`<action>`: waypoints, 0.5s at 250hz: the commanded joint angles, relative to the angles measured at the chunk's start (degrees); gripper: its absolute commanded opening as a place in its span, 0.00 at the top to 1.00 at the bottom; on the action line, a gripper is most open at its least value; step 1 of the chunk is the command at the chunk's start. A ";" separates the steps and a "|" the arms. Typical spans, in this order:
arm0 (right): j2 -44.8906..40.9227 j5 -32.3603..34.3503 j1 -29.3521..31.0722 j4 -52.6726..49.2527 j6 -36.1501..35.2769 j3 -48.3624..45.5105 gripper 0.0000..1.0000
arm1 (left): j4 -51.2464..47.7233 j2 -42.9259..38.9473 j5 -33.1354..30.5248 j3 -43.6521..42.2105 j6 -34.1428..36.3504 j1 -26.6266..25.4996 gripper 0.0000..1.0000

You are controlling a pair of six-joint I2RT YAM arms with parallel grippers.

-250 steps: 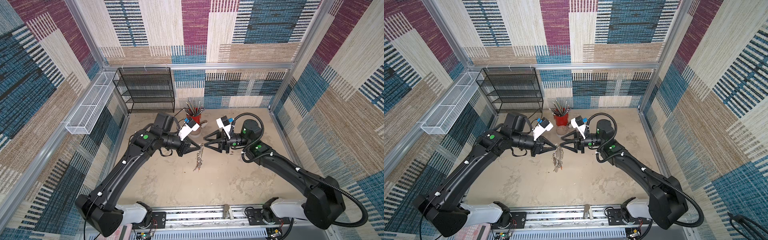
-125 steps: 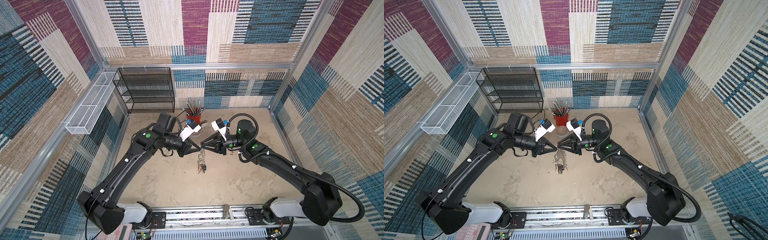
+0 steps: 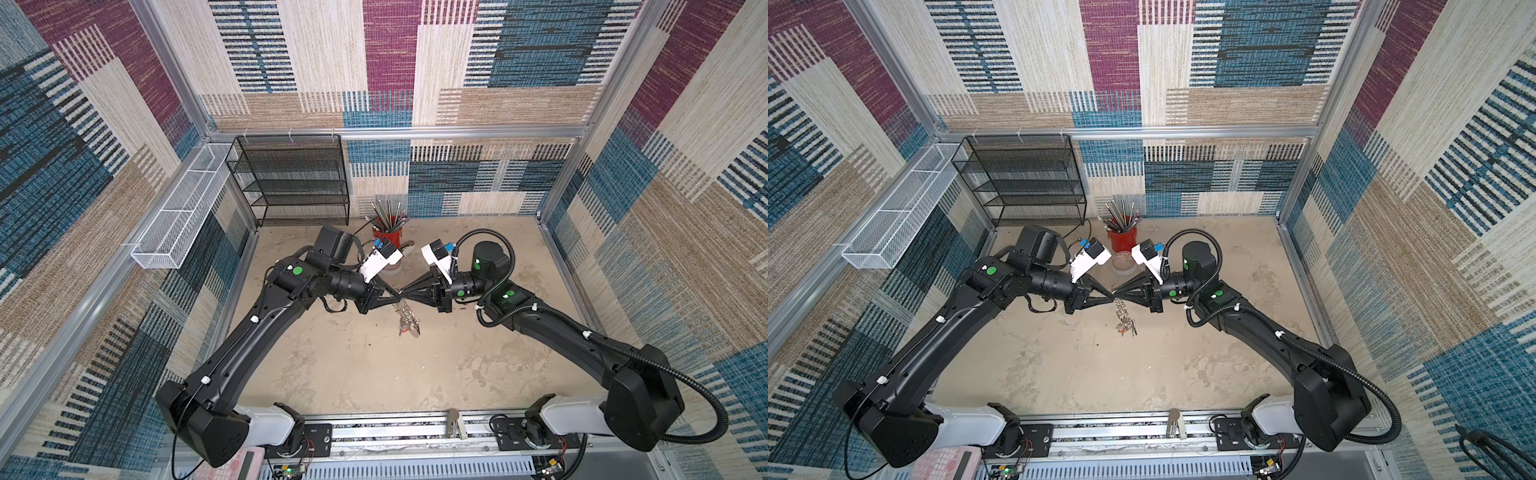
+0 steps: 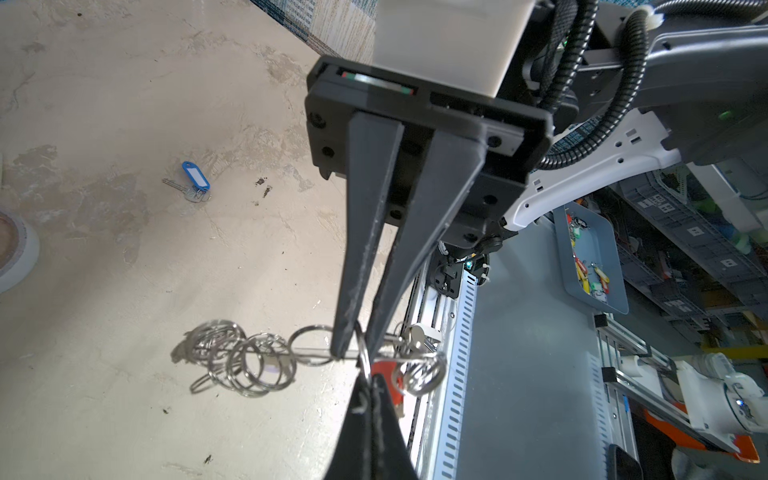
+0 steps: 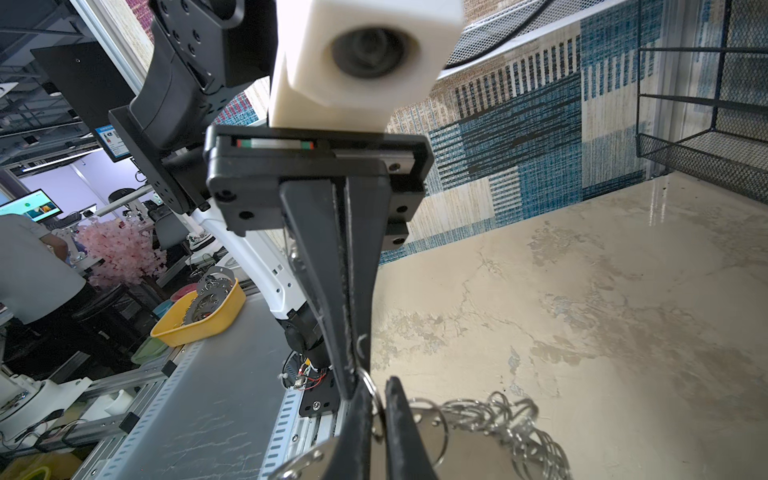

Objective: Put the keys on the keyring

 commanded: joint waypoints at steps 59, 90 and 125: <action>-1.08 2.18 0.17 3.06 0.97 -1.27 1.00 | 3.28 -0.86 -0.06 -1.32 -1.12 -0.06 1.00; -1.67 2.80 0.03 6.71 3.34 -2.58 1.00 | 8.40 -5.15 -1.41 -6.12 -5.22 0.01 0.91; -1.64 1.81 0.00 12.49 7.27 -3.94 1.00 | 17.09 -12.20 -3.08 -14.62 -11.30 0.42 0.74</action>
